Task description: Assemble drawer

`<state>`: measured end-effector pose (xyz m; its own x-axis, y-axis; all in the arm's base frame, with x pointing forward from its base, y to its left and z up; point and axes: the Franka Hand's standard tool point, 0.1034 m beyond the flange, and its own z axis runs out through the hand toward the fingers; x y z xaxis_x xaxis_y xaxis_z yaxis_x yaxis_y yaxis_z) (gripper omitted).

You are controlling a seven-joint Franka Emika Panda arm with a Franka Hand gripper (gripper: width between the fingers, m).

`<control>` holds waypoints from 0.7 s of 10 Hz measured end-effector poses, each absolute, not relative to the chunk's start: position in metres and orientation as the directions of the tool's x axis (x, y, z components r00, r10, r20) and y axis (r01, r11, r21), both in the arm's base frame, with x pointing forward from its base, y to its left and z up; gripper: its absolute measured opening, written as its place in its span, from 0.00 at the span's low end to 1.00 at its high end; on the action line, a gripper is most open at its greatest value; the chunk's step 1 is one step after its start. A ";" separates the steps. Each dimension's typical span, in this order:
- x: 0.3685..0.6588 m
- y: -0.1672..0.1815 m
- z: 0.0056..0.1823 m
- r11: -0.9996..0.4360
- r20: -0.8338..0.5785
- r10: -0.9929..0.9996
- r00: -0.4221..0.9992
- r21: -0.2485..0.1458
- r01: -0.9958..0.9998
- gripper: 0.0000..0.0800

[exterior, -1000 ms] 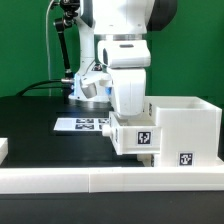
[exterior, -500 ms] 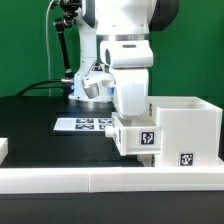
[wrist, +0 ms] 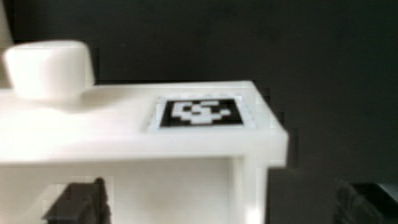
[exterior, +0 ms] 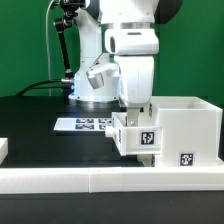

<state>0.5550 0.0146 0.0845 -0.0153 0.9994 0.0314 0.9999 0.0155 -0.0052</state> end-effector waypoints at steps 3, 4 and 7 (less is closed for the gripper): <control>0.568 -0.008 0.103 0.021 0.013 1.000 -0.021 -0.015 1.000 0.81; 0.571 -0.019 0.100 0.033 0.010 0.999 -0.033 -0.018 0.999 0.81; 0.571 -0.029 0.094 0.038 0.014 0.999 -0.038 -0.025 0.999 0.81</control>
Offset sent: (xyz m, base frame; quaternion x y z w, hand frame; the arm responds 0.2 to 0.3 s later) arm 0.0189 -0.0437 0.0063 0.0201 -0.0267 -0.0491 0.9982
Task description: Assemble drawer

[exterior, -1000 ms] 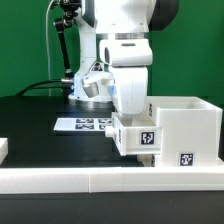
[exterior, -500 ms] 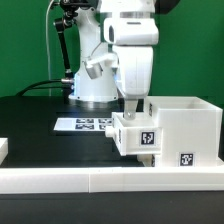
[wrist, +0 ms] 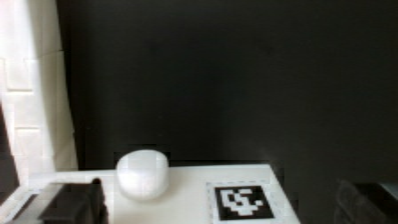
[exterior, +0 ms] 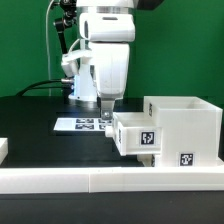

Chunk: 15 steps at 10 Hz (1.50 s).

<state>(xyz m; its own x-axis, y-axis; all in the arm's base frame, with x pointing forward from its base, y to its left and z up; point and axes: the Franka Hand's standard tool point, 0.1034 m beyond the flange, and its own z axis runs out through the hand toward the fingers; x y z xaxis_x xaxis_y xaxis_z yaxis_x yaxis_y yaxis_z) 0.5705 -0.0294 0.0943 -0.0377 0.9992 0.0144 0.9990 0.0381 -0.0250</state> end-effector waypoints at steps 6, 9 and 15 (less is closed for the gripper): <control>0.557 -0.067 0.058 0.035 0.289 0.957 -0.010 -0.081 0.996 0.81; 0.571 -0.050 0.061 0.014 0.295 0.956 0.009 -0.076 0.997 0.81; 0.581 -0.039 0.067 -0.011 0.266 0.964 0.025 -0.056 0.998 0.81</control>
Offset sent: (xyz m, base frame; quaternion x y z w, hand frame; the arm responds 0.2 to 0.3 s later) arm -0.0005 0.0040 -0.0215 0.0169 0.1637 -0.0020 0.9864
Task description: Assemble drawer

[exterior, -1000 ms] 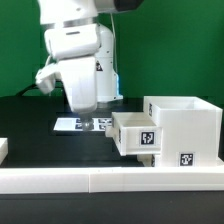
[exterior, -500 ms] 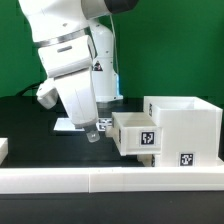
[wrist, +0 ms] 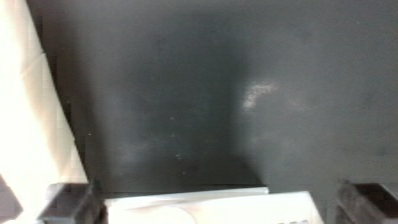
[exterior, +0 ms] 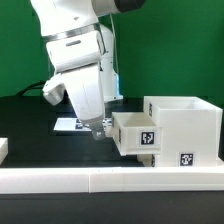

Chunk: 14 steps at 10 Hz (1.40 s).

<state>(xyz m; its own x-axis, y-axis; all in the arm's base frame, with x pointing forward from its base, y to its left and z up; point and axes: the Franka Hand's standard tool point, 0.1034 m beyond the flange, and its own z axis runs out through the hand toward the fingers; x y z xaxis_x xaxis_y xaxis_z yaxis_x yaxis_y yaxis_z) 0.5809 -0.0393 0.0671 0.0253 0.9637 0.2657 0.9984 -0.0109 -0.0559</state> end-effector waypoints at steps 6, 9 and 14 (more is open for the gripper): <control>0.588 -0.015 0.073 -0.051 0.278 0.959 0.063 -0.051 0.997 0.81; 0.592 -0.005 0.076 -0.025 0.253 0.967 0.038 -0.054 0.998 0.81; 0.593 0.002 0.077 0.025 0.250 0.968 -0.014 -0.039 0.999 0.81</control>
Offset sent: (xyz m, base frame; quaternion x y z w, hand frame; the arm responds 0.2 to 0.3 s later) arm 0.0126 0.0254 0.0099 -0.0117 0.0234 0.0516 0.9983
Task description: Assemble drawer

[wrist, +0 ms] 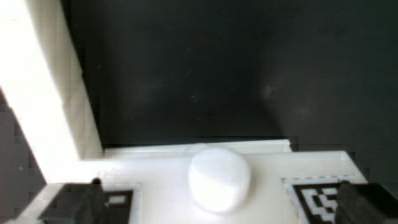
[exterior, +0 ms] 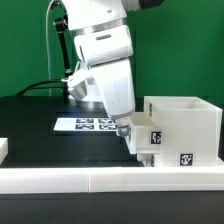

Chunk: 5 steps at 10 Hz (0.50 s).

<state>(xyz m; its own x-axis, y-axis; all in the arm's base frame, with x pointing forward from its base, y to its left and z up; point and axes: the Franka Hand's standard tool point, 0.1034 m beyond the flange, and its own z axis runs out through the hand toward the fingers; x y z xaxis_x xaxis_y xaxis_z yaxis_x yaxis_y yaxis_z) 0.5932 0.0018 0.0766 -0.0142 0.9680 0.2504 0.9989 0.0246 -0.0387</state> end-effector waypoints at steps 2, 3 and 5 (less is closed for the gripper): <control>0.593 0.012 0.076 0.047 0.258 0.966 -0.036 -0.037 0.998 0.81; 0.593 0.011 0.075 0.056 0.258 0.965 -0.046 -0.033 0.998 0.81; 0.593 0.013 0.073 0.053 0.256 0.966 -0.043 -0.029 0.998 0.81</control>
Offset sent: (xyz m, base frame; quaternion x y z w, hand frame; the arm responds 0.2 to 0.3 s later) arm -0.0037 0.0217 -0.0020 -0.0188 0.0566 -0.0621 0.9963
